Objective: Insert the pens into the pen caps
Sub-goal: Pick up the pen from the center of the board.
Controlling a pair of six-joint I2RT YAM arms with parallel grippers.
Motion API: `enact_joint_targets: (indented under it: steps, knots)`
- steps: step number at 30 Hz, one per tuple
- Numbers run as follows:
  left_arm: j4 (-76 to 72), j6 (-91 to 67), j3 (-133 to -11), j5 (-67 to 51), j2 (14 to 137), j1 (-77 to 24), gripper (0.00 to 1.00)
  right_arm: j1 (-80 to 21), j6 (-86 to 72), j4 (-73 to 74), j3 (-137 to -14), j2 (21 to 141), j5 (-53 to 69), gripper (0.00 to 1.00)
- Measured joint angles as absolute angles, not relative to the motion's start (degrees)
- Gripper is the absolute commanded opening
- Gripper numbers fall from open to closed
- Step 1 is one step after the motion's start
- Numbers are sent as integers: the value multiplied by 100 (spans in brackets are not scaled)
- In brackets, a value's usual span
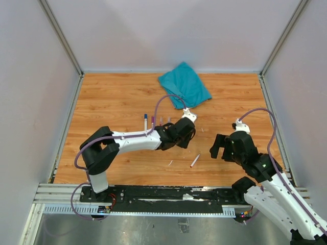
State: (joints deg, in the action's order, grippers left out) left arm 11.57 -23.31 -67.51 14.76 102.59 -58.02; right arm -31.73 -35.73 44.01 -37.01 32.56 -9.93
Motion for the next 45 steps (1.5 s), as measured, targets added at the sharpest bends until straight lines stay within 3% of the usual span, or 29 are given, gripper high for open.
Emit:
enact_joint_targets:
  steps: [12, 24, 36, 45]
  knots:
    - [928, -2757, -6514, 1363, 10342, -6893, 40, -3170, -4045, 4974, -4047, 2056, -1774, 98]
    - [980, -2895, -6611, 1544, 10875, -7087, 36, -3173, -4101, 5175, -4056, 2069, -1859, 98]
    - [1076, -2932, -6692, 1828, 10954, -7216, 12, -3170, -4101, 5172, -4056, 2078, -1852, 98]
    - [928, -3131, -5813, 1841, 10221, -7264, 7, -3170, -3972, 4560, -3675, 2097, -1170, 97]
